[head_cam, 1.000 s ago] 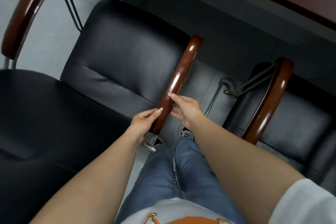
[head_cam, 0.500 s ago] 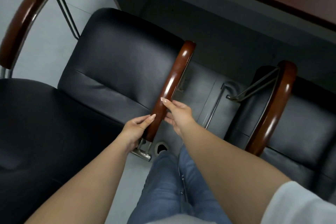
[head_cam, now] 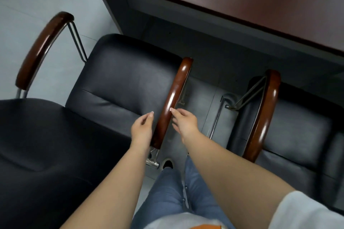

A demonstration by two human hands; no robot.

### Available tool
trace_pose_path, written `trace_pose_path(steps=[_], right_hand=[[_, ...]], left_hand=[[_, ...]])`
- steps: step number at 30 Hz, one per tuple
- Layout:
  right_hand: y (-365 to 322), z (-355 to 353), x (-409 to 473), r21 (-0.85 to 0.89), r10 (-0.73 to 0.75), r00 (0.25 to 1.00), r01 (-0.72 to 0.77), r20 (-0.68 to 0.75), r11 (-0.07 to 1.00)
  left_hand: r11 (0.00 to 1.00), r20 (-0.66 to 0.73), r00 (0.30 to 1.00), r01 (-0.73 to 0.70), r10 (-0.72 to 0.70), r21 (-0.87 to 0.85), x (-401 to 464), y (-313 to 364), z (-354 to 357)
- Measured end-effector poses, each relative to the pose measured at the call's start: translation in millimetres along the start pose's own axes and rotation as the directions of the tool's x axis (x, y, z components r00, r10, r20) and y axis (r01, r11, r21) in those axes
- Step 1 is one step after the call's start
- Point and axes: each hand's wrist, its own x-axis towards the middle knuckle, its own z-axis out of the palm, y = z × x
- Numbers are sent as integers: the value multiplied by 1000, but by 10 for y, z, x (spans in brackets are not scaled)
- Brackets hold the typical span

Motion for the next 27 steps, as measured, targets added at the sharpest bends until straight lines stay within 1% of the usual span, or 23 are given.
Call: trace_pose_path(steps=[4,5,7,9,11,14,19,21,23,24,25,27], right_hand=[[-149,-141,-238,82,-107,992,112,-60,990],[-188,-212,-346,122,-147,984,159,-98,980],[-283,-288,-477,171,-211,968,234,-138,957],[-370,-451,-664,203,-293,933,335,-209,920],[-460,-619,-893,215,-385,883,444,-268,870],[-567,-851,-1265,218,-486,808,568,-333,794],[-648,-1109,-1881,213,-613,676,724,-410,656],[-667,-1182,-2136,173,-662,618,773,-424,611],[-683,-1254,-2440,112,-721,545,824,-427,556],[-679,-1313,-2643,78,-755,495,854,-430,515],[-705,-1330,-2783,45,-783,455,874,-425,484],[-696,-1450,-3184,-11,-833,346,922,-432,388]], left_hand=[[989,151,978,-148,143,27,-201,222,103],[982,207,962,-189,179,26,-273,295,129],[967,264,934,-254,242,13,-346,441,174],[937,358,875,-348,327,-5,-545,624,244],[894,452,795,-447,406,-15,-754,773,302],[817,569,665,-576,483,-21,-1073,948,349],[706,679,478,-703,557,-85,-1686,1200,329],[644,706,396,-757,587,-111,-1938,1272,279],[579,717,306,-799,626,-164,-2206,1339,216],[546,717,254,-812,649,-207,-2392,1363,179],[522,712,219,-819,668,-238,-2504,1413,154],[460,699,113,-824,706,-330,-2875,1460,68]])
